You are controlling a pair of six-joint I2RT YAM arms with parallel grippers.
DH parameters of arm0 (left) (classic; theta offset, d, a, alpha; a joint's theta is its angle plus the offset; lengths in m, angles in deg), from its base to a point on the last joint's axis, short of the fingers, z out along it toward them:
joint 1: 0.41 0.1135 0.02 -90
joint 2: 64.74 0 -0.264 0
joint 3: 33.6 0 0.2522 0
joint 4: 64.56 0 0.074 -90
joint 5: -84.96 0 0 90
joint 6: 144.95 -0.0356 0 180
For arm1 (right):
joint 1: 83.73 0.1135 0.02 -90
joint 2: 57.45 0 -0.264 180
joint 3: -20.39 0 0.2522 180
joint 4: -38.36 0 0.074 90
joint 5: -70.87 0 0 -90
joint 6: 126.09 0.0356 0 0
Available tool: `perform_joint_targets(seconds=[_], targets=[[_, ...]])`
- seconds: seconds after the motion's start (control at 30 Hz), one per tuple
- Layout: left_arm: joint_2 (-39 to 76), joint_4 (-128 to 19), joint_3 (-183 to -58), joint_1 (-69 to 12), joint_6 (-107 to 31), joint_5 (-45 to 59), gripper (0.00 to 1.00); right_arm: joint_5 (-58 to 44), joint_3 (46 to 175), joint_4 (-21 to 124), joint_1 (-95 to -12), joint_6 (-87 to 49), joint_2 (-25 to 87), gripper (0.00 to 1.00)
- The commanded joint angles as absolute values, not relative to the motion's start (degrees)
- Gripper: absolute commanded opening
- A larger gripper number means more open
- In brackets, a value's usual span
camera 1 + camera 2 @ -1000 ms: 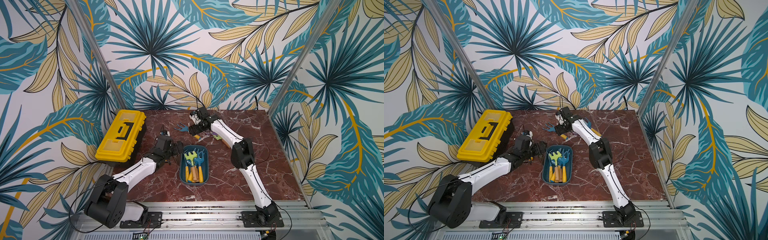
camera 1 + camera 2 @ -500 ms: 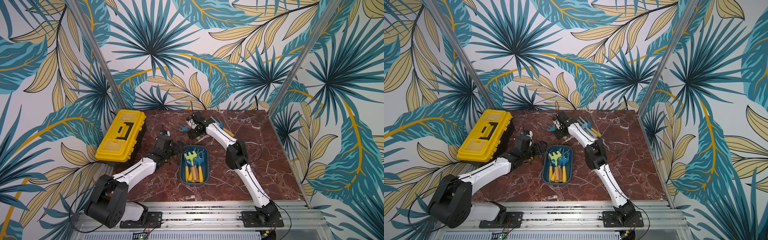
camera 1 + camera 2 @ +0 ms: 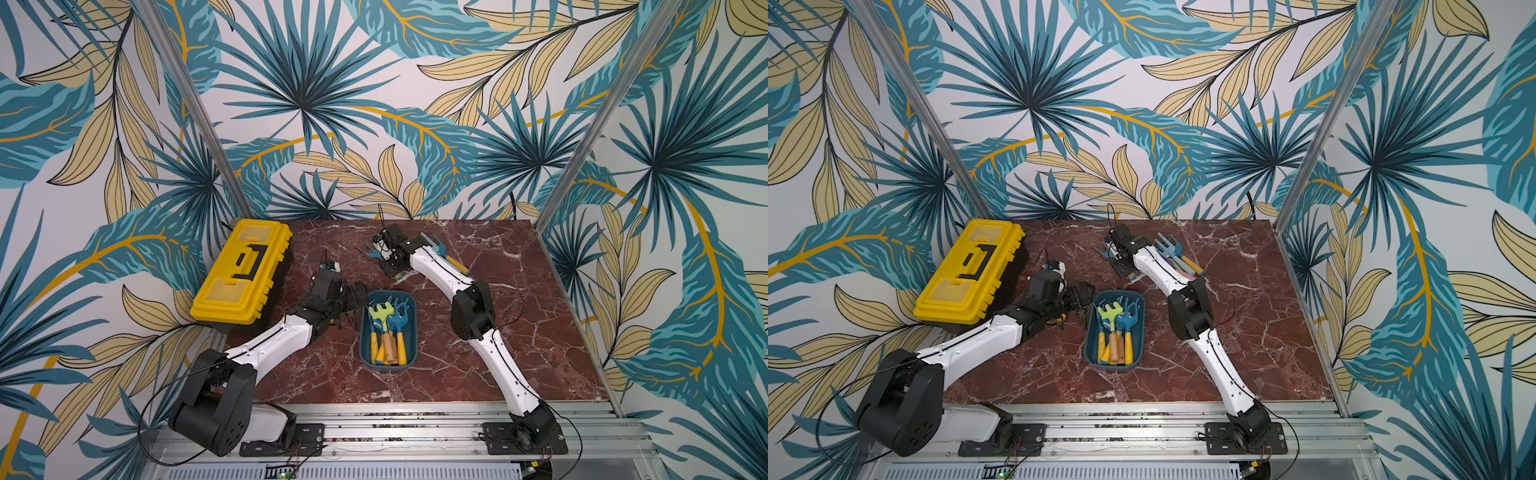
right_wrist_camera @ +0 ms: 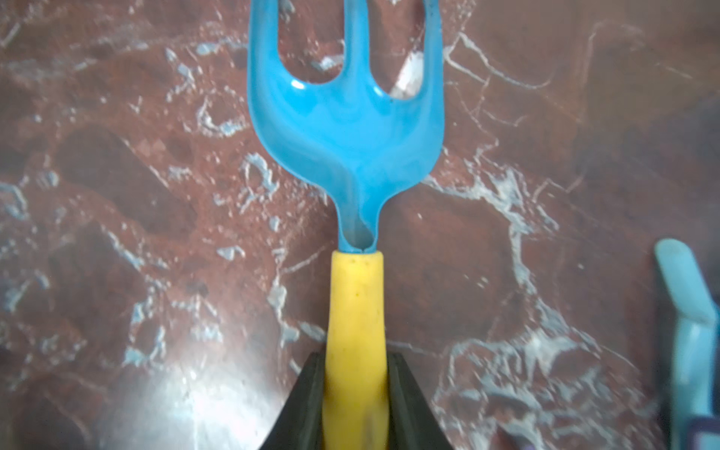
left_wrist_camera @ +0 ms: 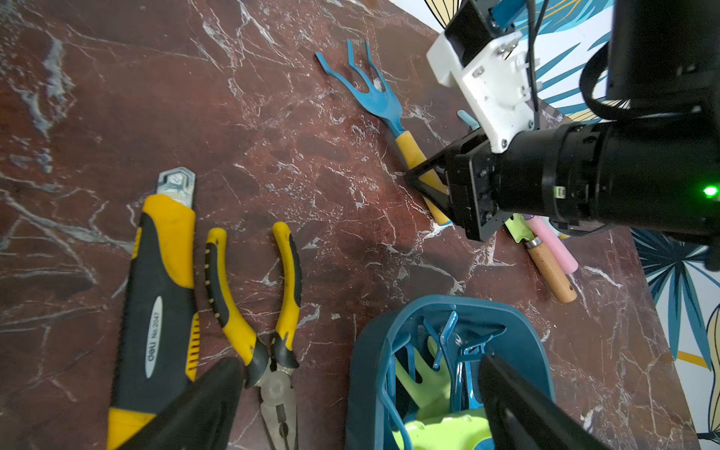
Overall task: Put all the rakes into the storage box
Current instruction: Pick up the rake at the center of the board.
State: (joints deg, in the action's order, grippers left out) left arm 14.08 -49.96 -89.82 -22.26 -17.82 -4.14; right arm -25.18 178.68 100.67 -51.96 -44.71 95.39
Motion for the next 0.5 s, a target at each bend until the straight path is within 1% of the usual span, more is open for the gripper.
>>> perform_joint_targets(seconds=[0.0,0.13,0.2,0.47], targets=[[12.13,-50.80,-87.98,-21.70,-17.78,-4.66,1.00,-26.68,174.61,99.73,-51.73,-43.54,85.52,0.16],[11.29,-50.54,-87.72,-21.69,-17.94,-5.35,1.00,-27.69,164.64,96.32,-51.43,-40.75,75.94,0.13],[10.87,-50.37,-87.77,-21.67,-17.94,-5.50,1.00,-27.33,159.07,94.98,-51.27,-38.72,70.89,0.13],[8.76,-50.62,-86.68,-21.68,-18.04,-7.41,1.00,-27.04,137.96,93.43,-49.00,-25.40,52.22,0.13]])
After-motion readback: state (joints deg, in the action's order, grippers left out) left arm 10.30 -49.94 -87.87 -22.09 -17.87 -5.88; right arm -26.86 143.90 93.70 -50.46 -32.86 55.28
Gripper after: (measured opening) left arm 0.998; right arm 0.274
